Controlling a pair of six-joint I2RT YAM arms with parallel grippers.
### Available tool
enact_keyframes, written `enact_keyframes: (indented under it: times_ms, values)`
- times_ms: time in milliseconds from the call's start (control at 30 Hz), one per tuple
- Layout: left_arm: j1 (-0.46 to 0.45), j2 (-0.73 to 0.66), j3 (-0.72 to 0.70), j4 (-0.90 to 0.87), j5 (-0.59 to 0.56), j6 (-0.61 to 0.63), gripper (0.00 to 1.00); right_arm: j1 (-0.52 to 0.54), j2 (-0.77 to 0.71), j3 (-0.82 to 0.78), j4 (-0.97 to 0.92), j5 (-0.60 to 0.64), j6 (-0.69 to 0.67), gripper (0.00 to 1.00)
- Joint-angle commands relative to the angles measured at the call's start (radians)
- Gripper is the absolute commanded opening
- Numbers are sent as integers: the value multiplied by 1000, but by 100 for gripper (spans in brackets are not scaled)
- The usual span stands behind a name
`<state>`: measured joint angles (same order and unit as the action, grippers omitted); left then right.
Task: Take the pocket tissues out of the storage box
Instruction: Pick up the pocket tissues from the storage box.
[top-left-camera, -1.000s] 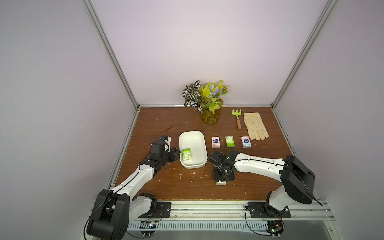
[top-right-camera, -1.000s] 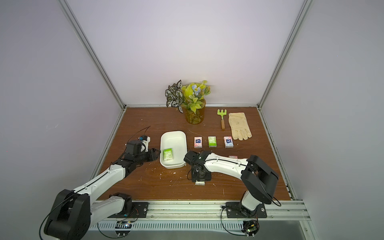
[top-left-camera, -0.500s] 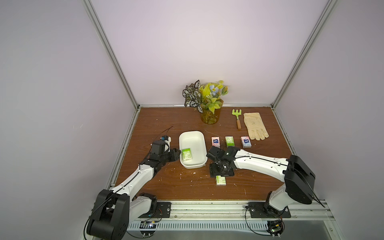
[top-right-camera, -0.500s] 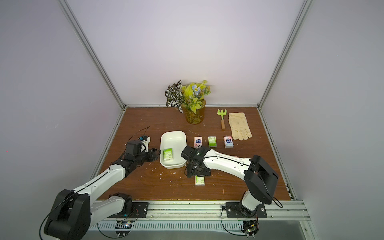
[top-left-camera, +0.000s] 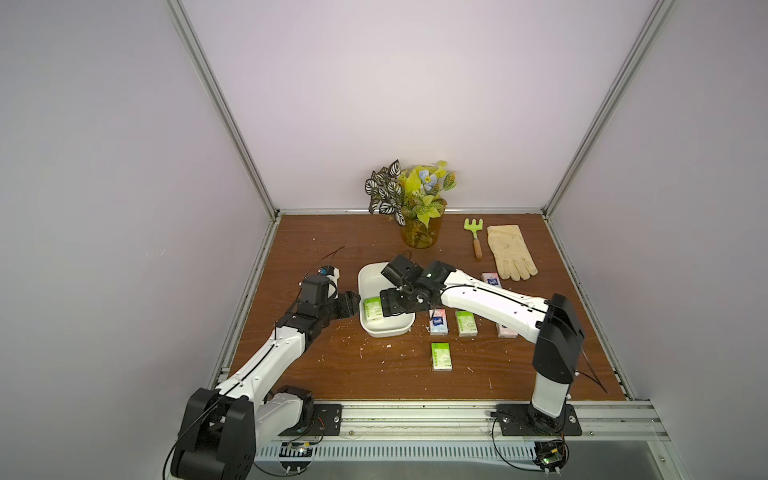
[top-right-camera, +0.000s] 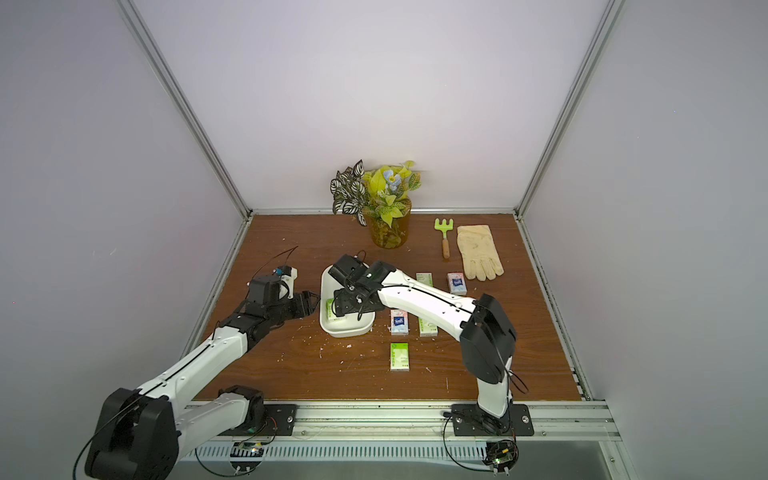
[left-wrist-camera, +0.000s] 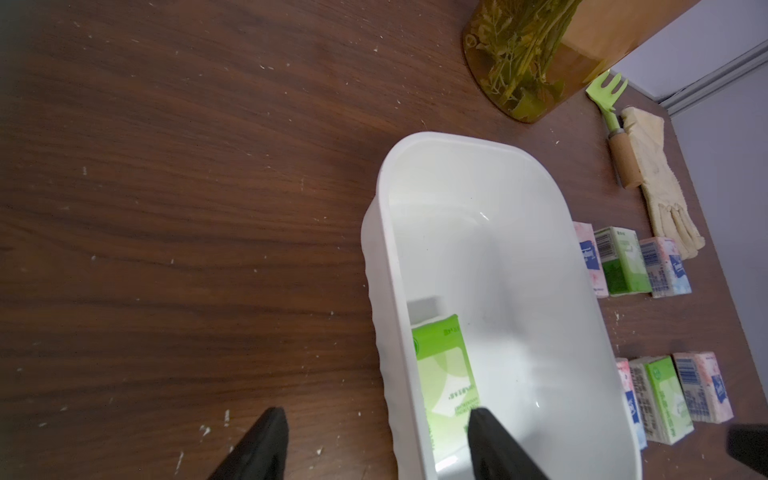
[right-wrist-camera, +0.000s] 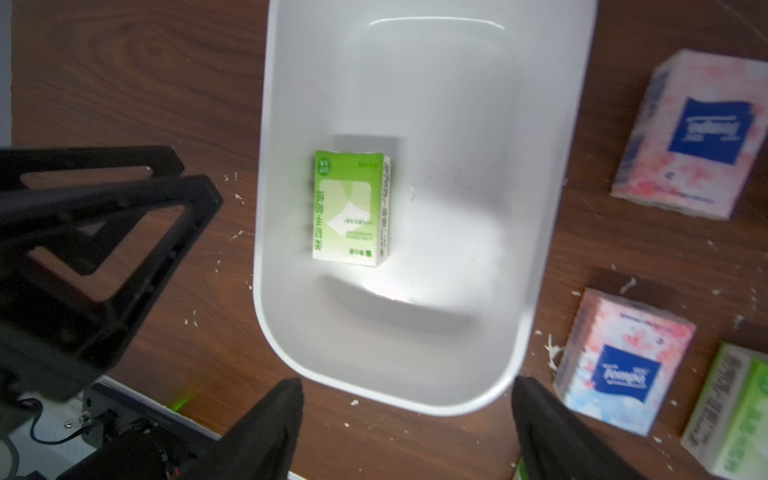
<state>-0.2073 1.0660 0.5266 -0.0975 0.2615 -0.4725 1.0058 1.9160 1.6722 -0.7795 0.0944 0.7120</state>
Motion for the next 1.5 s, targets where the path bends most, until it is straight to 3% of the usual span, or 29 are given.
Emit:
enact_keyframes:
  times_ms: [0, 200, 467, 800, 1200, 1467]
  values:
    - [13, -46, -7, -59, -29, -27, 58, 0, 57, 70, -5, -20, -81, 85]
    - [13, -115, -79, -38, -13, -90, 43, -1, 179, 180, -1, -34, -122, 82]
    - [13, -136, -119, -35, -5, -114, 36, 6, 277, 250, -18, -77, -149, 81]
    - [13, -147, -139, -30, 5, -115, 35, 19, 360, 302, -41, -92, -163, 81]
    - [13, -145, -140, -29, 6, -110, 35, 16, 374, 307, -110, 47, -166, 77]
    - [13, -146, -134, -36, 7, -107, 36, 15, 422, 375, -104, 48, -206, 79]
